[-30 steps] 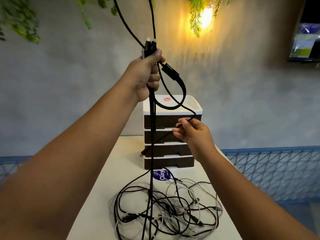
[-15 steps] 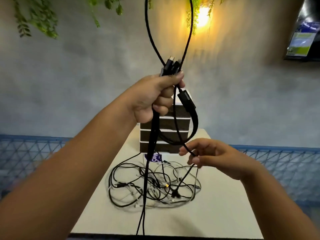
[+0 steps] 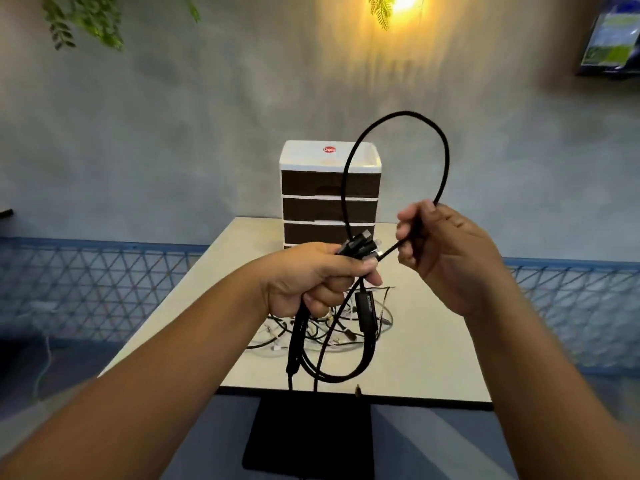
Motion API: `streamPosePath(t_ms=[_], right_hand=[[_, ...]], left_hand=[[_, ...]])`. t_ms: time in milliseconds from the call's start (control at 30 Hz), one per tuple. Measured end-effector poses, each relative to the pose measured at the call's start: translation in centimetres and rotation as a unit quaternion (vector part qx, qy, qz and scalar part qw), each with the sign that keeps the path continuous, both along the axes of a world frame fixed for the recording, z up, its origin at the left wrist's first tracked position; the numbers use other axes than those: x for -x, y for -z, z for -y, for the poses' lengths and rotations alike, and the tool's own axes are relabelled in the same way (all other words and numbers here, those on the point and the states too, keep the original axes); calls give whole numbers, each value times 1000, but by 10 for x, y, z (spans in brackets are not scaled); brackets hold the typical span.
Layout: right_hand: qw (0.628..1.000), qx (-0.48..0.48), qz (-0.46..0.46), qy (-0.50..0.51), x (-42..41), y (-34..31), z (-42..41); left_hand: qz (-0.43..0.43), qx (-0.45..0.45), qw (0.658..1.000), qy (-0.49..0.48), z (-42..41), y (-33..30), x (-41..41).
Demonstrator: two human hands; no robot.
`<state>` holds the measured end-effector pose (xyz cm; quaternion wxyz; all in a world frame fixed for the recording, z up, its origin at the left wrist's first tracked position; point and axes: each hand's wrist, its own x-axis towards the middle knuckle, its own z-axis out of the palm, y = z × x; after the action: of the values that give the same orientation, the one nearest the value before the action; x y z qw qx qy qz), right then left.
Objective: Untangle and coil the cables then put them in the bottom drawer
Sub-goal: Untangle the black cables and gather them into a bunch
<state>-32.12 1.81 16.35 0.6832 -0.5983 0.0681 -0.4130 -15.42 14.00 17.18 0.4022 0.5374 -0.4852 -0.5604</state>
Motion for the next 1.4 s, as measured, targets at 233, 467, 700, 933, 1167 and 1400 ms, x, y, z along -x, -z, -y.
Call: streamPosePath(t_ms=[233, 467, 700, 933, 1167, 1400], right_hand=[[959, 34, -230, 161, 31, 41, 0], [841, 133, -524, -15, 15, 165, -16], [728, 141, -665, -90, 25, 236, -27], [561, 289, -755, -178, 16, 216, -22], [903, 216, -370, -35, -5, 72, -52], [986, 32, -155, -60, -37, 66, -93]], left_hand=[[-72, 117, 978, -157, -27, -17, -31], [-152, 218, 938, -221, -42, -47, -48], [-206, 253, 907, -268, -43, -50, -57], [-197, 255, 903, -285, -31, -41, -43], [-183, 228, 923, -252, -6, -34, 1], [-184, 199, 940, -208, 5, -35, 32]])
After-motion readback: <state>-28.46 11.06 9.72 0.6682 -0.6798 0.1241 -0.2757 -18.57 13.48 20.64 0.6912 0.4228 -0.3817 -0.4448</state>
